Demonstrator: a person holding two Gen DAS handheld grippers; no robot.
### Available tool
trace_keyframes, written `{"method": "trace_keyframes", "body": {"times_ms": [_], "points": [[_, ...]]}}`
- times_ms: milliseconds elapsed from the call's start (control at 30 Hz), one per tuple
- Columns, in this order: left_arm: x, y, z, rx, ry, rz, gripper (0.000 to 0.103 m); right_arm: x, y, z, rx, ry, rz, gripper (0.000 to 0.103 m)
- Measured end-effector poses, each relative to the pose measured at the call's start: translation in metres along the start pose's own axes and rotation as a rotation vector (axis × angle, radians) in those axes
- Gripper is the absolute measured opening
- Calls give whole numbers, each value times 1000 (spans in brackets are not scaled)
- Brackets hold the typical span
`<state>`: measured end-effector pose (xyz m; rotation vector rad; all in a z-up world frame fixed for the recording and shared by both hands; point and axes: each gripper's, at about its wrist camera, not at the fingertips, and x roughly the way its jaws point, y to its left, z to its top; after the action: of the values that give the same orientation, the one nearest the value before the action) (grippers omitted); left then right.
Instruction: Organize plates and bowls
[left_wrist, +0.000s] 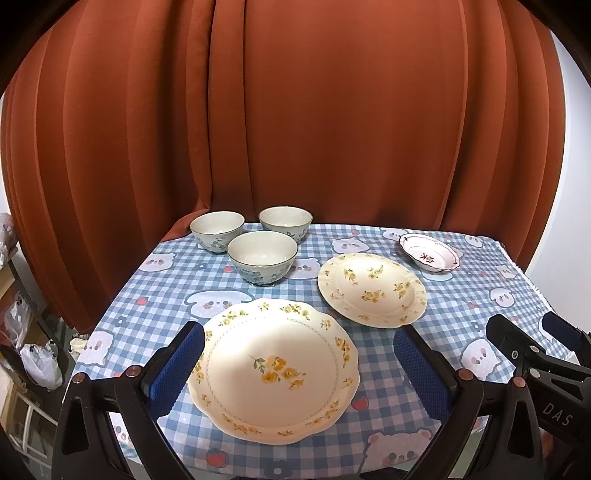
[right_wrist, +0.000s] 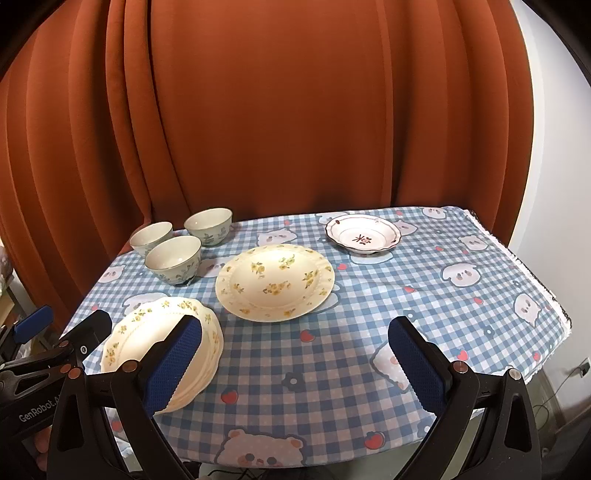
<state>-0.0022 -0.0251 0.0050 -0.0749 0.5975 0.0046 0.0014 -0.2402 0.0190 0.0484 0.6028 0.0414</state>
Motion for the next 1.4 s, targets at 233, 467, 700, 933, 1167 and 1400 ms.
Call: {"method": "trace_keyframes", "body": {"times_ms": [233, 467, 700, 933, 1167, 1400], "points": [[-1, 0, -2, 0, 0, 2, 103, 0, 0, -1, 0, 2, 3, 102], [-1, 0, -4, 1, -1, 2, 103, 0, 0, -1, 0, 3, 3, 102], [-2, 1, -5, 2, 4, 4, 103, -1, 0, -1, 1, 2, 3, 102], [5, 7, -7, -13, 41, 19, 102, 6, 4, -2, 2, 22, 18, 102], [26, 22, -3, -34, 93, 33, 102, 28, 19, 3, -9, 76, 20, 102], [65, 45, 10, -56, 170, 35, 99, 63, 44, 14, -32, 135, 15, 102]]}}
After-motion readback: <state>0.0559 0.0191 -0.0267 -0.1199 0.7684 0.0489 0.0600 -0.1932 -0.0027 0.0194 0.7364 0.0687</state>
